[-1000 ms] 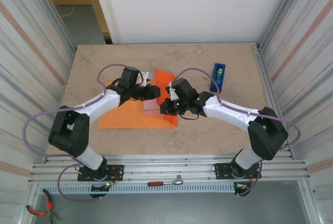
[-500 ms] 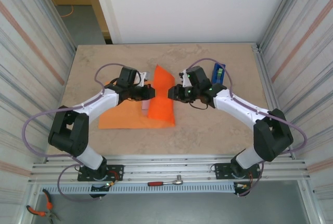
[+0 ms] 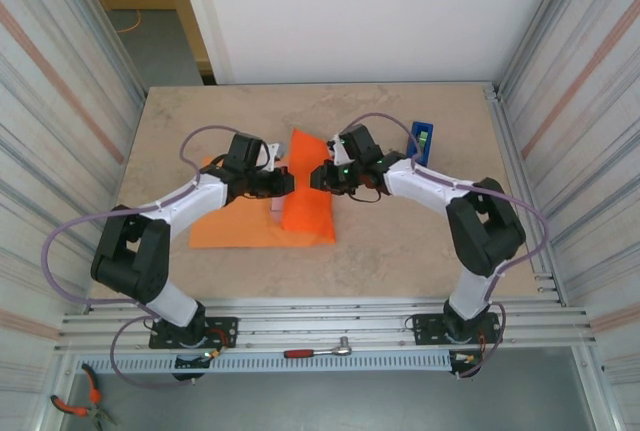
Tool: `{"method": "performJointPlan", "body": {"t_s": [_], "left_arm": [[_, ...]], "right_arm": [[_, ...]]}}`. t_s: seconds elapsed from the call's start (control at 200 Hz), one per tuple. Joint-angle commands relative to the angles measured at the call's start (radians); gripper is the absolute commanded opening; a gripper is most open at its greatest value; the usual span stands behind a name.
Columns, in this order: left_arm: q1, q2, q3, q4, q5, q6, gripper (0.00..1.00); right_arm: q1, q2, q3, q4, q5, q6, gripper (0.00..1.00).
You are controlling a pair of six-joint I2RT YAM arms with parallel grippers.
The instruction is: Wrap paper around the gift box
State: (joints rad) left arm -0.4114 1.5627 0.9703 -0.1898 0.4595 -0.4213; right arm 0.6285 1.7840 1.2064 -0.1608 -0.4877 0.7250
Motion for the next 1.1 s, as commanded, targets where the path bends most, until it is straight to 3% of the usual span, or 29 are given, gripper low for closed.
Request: {"method": "performJointPlan", "body": {"t_s": [0.0,0.095,0.205,0.301,0.591,1.092], "left_arm": [[0.008,-0.048,-0.017,-0.014,-0.009,0.007,0.04],[0.018,-0.076,-0.016,-0.026,-0.02,0.006,0.24],[0.055,-0.112,-0.019,-0.028,-0.048,-0.006,0.56],[0.082,-0.099,0.005,-0.057,-0.053,-0.004,0.72],[0.085,0.042,0.093,-0.085,-0.034,-0.008,0.87],[0.025,0.128,0.076,-0.07,-0.075,0.001,0.9]], "right_arm": [[0.02,0.047,0.031,0.005,-0.021,0.0,0.21],[0.021,0.061,0.008,0.004,-0.014,-0.011,0.19],[0.019,0.061,-0.023,0.009,-0.012,-0.014,0.18],[0.018,0.064,-0.036,0.011,-0.014,-0.018,0.18],[0.025,0.072,-0.041,0.014,-0.021,-0.018,0.16],[0.034,0.078,-0.038,0.02,-0.032,-0.018,0.15]]}}
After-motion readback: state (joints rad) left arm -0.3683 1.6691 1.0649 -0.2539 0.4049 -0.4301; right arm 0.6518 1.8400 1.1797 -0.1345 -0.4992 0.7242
